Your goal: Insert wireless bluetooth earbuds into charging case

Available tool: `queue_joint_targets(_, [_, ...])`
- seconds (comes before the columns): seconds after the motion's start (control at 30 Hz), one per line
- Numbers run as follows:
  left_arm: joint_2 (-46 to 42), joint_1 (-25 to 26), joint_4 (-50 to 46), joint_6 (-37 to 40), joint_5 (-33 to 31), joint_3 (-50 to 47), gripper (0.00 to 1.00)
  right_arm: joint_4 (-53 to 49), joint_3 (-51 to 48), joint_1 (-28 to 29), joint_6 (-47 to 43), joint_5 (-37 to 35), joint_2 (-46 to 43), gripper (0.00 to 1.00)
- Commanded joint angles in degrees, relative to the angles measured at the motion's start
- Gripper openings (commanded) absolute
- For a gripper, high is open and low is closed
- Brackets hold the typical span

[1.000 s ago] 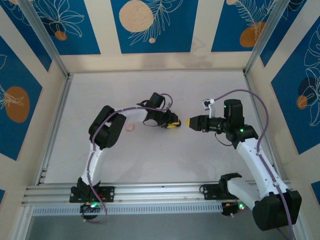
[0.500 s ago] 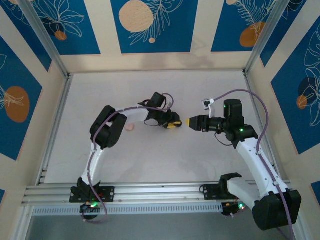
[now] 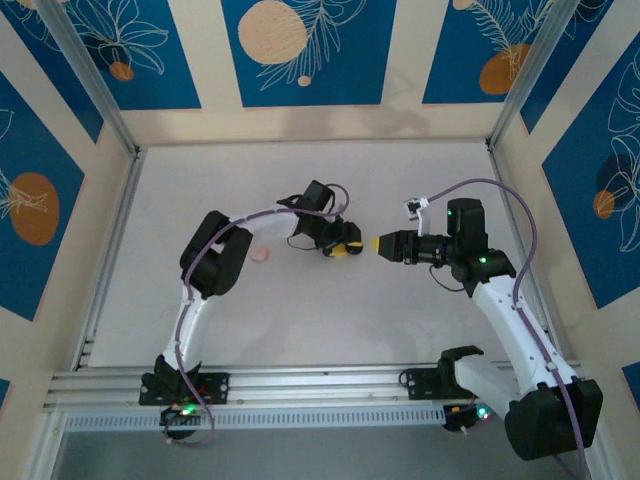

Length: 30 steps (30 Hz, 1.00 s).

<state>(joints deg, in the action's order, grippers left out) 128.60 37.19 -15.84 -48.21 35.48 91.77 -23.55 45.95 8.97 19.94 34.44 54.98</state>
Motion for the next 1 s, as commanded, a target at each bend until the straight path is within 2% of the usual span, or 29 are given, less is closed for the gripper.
queue_joint_targets(0.0, [-2.7,-1.0,-7.4,3.3,-3.8,0.8,0.57,-0.4,-0.3,-0.2,-1.0,0.4,-0.4,0.47])
queue_joint_targets(0.27, [-10.0,-3.3,-18.0,12.1,-9.1,2.3,0.58,-1.2,0.6,-0.3,-1.7,-0.8,-0.2,0.47])
queue_joint_targets(0.47, [-22.1,-5.9,-24.4,19.6,-18.7,1.8,0.61,-1.5,1.8,-0.7,-3.4,-3.0,1.2,0.48])
queue_joint_targets(0.57, [-30.2,-8.2,-24.5,22.6,-24.5,-2.2,0.62,-0.8,2.3,-0.9,-4.2,-7.3,2.4,0.52])
queue_joint_targets(0.63, [-37.4,-9.9,-21.4,23.8,-29.1,-8.3,0.65,0.6,1.8,-1.1,-3.9,-13.5,2.8,0.55])
queue_joint_targets(0.67, [-40.6,-10.8,-19.1,24.1,-30.7,-12.0,0.67,1.6,1.3,-1.3,-3.3,-16.2,2.9,0.57])
queue_joint_targets(0.7, [-44.6,-11.9,-16.4,24.7,-32.8,-16.0,0.71,2.8,0.8,-1.7,-3.2,-18.2,3.0,0.88])
queue_joint_targets(0.73, [-48.3,-13.1,-14.1,25.3,-35.3,-20.1,0.75,3.9,0.6,-2.1,-3.3,-19.4,3.4,0.99])
queue_joint_targets(0.8, [-54.9,-14.9,-10.1,27.0,-40.5,-27.2,0.84,5.9,0.2,-3.3,-4.5,-21.4,4.8,0.99])
queue_joint_targets(0.87, [-60.6,-16.2,-5.8,28.6,-46.3,-33.9,0.98,8.7,-0.2,-4.5,-6.5,-23.0,6.7,0.99])
queue_joint_targets(0.97, [-67.0,-17.8,0.7,32.5,-52.8,-42.7,1.0,15.9,-1.9,-7.1,-8.3,-25.7,10.2,0.99])
